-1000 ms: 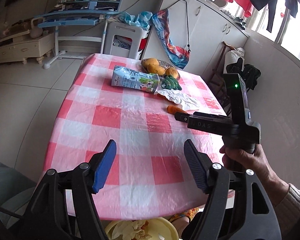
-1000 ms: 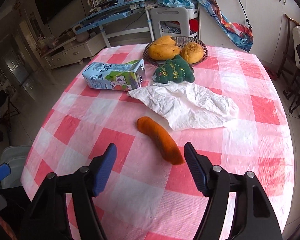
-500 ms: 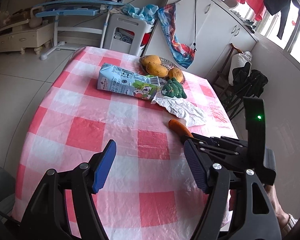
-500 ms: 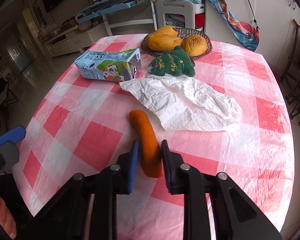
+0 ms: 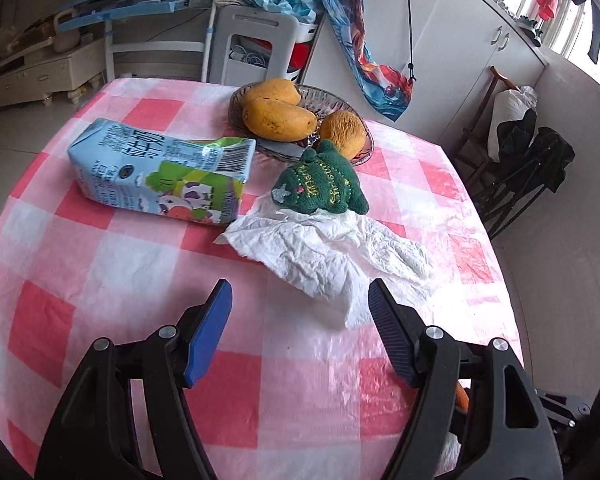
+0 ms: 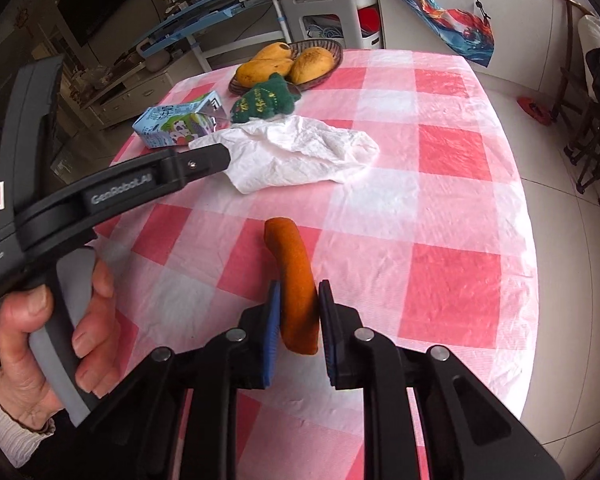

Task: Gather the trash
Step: 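Lift the orange peel with the right gripper while the left grasps the white tissue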

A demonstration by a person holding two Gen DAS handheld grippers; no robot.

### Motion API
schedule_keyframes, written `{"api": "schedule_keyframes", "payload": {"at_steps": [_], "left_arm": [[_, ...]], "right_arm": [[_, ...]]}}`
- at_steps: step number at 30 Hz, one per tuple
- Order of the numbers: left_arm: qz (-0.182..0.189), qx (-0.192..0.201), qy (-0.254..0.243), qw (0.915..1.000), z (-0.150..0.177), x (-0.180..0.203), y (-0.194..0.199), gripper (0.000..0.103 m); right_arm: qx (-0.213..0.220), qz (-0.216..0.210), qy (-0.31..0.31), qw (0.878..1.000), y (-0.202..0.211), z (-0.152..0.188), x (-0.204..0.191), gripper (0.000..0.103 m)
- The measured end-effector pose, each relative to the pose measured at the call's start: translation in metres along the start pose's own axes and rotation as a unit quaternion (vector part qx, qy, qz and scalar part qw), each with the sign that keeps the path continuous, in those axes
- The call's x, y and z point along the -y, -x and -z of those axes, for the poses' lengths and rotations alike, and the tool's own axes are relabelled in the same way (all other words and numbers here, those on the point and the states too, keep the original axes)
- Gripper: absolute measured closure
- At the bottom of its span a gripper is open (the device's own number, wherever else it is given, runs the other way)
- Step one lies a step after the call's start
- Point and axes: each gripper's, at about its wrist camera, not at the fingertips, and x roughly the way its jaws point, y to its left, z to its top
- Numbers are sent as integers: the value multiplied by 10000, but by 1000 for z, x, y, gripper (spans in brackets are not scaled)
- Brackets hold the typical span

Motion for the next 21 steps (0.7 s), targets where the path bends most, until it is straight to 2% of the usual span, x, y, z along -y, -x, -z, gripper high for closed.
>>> {"api": "schedule_keyframes", "payload": {"at_steps": [3, 9, 16, 17, 19, 20, 21], "left_arm": [[-136, 50, 56, 9999, -7, 8, -14, 33], [-397, 121, -90, 9991, -18, 20, -27, 30], [-442, 131, -184, 9988, -17, 19, -26, 31], [-425, 124, -221, 9988, -16, 18, -25, 33], [-410, 104, -317, 9986, -15, 18, -23, 44], [-384, 86, -362, 9986, -14, 18, -22, 54], [-337, 62, -389, 9987, -12, 17, -21, 69]], "right_arm": [[0, -96, 33, 9999, 0, 0, 2, 83], [21, -17, 287, 9996, 1, 3, -3, 83], [34, 28, 305, 9995, 0, 3, -5, 81], [37, 39, 312, 9995, 0, 4, -6, 80], [39, 60, 342, 9994, 0, 4, -7, 80], [38, 66, 355, 9993, 0, 3, -8, 80], [36, 69, 367, 9993, 0, 4, -8, 79]]}}
